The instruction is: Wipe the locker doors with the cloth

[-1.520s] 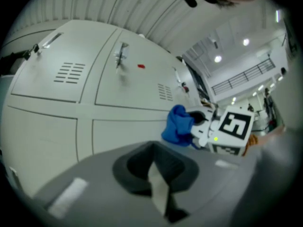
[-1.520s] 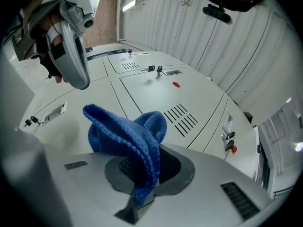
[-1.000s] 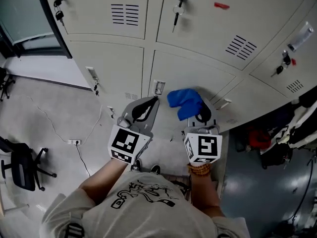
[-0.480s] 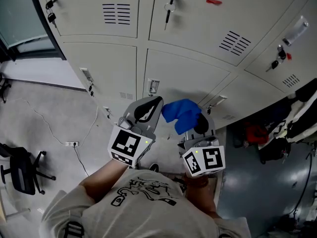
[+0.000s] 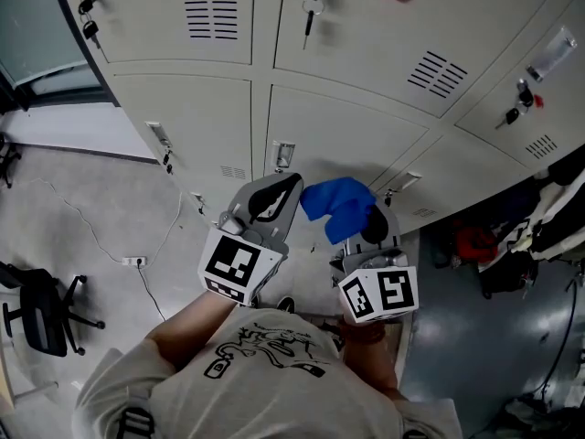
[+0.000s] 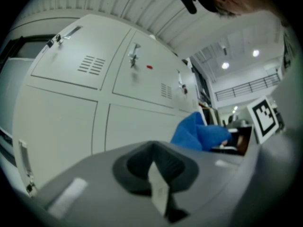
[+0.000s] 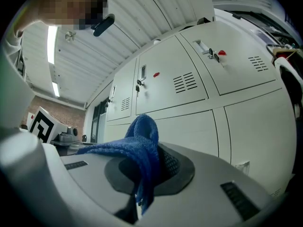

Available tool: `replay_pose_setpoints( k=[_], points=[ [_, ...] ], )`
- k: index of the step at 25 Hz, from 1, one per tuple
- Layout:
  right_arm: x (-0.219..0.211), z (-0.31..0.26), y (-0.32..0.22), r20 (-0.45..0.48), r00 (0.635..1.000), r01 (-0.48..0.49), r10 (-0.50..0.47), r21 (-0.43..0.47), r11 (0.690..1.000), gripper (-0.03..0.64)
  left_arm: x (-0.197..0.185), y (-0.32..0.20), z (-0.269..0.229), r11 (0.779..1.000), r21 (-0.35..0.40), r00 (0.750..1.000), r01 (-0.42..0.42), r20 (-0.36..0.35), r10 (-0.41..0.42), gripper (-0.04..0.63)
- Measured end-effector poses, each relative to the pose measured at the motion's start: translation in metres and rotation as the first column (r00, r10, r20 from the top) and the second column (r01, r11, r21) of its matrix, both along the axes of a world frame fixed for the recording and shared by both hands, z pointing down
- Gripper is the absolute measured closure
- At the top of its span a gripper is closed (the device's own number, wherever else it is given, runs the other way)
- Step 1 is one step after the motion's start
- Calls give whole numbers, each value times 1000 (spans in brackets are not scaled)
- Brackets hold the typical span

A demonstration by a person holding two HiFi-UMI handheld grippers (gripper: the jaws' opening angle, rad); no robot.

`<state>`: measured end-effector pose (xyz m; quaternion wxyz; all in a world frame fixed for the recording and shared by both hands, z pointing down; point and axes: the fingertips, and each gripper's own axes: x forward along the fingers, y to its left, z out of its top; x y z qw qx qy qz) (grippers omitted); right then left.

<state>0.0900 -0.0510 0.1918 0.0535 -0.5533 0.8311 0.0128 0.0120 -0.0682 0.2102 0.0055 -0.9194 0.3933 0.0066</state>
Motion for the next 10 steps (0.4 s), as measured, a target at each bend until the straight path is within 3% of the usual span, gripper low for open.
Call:
replay_pose_setpoints(
  k=[10],
  points=[
    [0, 2, -3, 2, 1000, 4, -4, 2, 1000, 588, 2, 0, 0, 1000, 5, 1000, -2, 5, 2, 592]
  ],
)
